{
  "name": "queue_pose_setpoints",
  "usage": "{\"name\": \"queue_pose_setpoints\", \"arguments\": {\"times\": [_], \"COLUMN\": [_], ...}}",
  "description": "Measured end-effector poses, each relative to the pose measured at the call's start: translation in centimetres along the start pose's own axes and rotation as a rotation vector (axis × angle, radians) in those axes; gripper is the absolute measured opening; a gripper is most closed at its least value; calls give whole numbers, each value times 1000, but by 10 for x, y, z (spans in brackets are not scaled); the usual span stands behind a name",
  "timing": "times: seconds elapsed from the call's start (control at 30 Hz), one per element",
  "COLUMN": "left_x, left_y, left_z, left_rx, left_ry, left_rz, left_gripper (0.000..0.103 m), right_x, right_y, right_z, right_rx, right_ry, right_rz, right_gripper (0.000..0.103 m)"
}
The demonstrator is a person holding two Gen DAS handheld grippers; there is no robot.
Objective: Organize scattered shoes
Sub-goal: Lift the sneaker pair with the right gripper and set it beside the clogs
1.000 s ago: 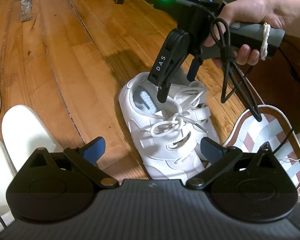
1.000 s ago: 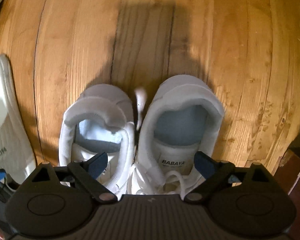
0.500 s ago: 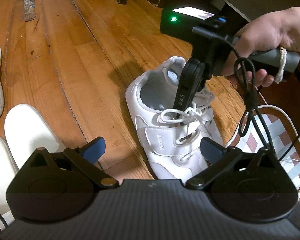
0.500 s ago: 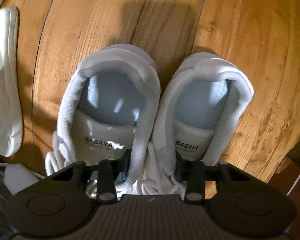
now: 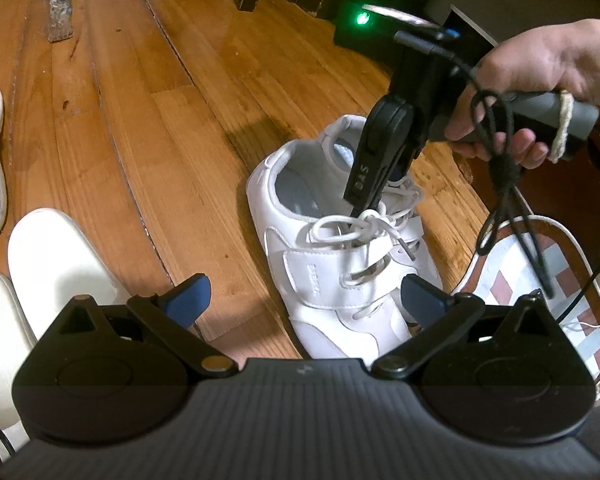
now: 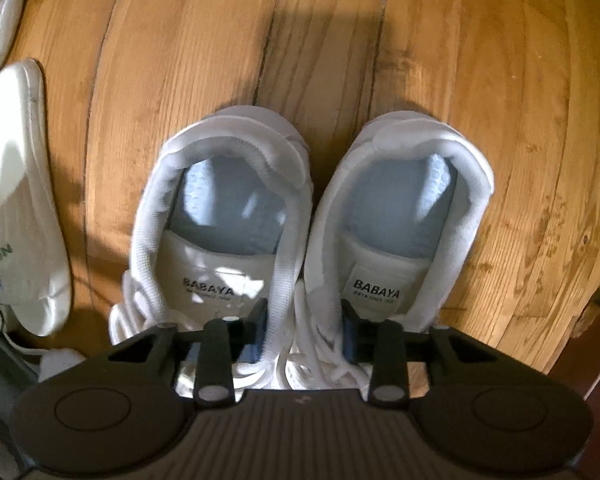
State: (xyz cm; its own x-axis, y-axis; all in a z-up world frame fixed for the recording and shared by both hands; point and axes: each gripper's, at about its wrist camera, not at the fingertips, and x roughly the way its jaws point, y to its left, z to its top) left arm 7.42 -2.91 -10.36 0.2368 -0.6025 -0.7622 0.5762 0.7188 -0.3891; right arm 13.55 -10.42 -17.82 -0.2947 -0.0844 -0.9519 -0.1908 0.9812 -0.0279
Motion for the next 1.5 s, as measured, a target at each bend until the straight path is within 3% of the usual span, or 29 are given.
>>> {"name": "queue_pose_setpoints", "arguments": {"times": [0.17, 0.33, 0.5, 0.7, 0.77, 0.87, 0.9, 0.97, 1.03, 1.1, 1.17, 1.3, 1.5], "left_x": [0, -7, -8, -13, -14, -16, -16, -18, -21, -24, -27, -37, -57], "left_y": [4, 19, 22, 31, 36, 43, 45, 48, 51, 53, 53, 54, 71], "left_z": [-3, -5, -4, -5, -5, -5, -5, -5, -6, -6, -6, -1, 19], "left_rx": [-7, -55, -70, -88, -98, -115, -119, -119, -119, -118, -103, -71, -125], "left_ry": [-14, -35, -42, -60, -62, -66, -69, -76, -92, -105, -117, -152, -261], "left_rz": [29, 45, 45, 55, 57, 61, 63, 68, 72, 94, 120, 155, 75], "left_gripper": [103, 103, 103, 103, 103, 103, 103, 103, 103, 103, 103, 103, 103], "right_x": [0, -19, -39, -44, -43, -38, -33, -35, -11, -4, -4, -16, -37], "right_y": [27, 73, 113, 175, 183, 198, 203, 212, 175, 166, 157, 153, 184], "right_z": [-12, -41, -47, -60, -64, -71, -75, -75, -86, -90, -89, -75, -29], "right_rx": [-49, -277, -474, -871, -952, -1127, -1235, -1326, -1558, -1757, -1934, -2128, -2318], "right_ry": [-69, -210, -246, -284, -303, -334, -345, -360, -388, -428, -456, -471, -442], "right_rz": [-42, -186, -321, -685, -768, -959, -1070, -1155, -1354, -1519, -1631, -1744, -1878], "right_gripper": [36, 32, 31, 31, 31, 31, 31, 31, 31, 31, 31, 31, 31]}}
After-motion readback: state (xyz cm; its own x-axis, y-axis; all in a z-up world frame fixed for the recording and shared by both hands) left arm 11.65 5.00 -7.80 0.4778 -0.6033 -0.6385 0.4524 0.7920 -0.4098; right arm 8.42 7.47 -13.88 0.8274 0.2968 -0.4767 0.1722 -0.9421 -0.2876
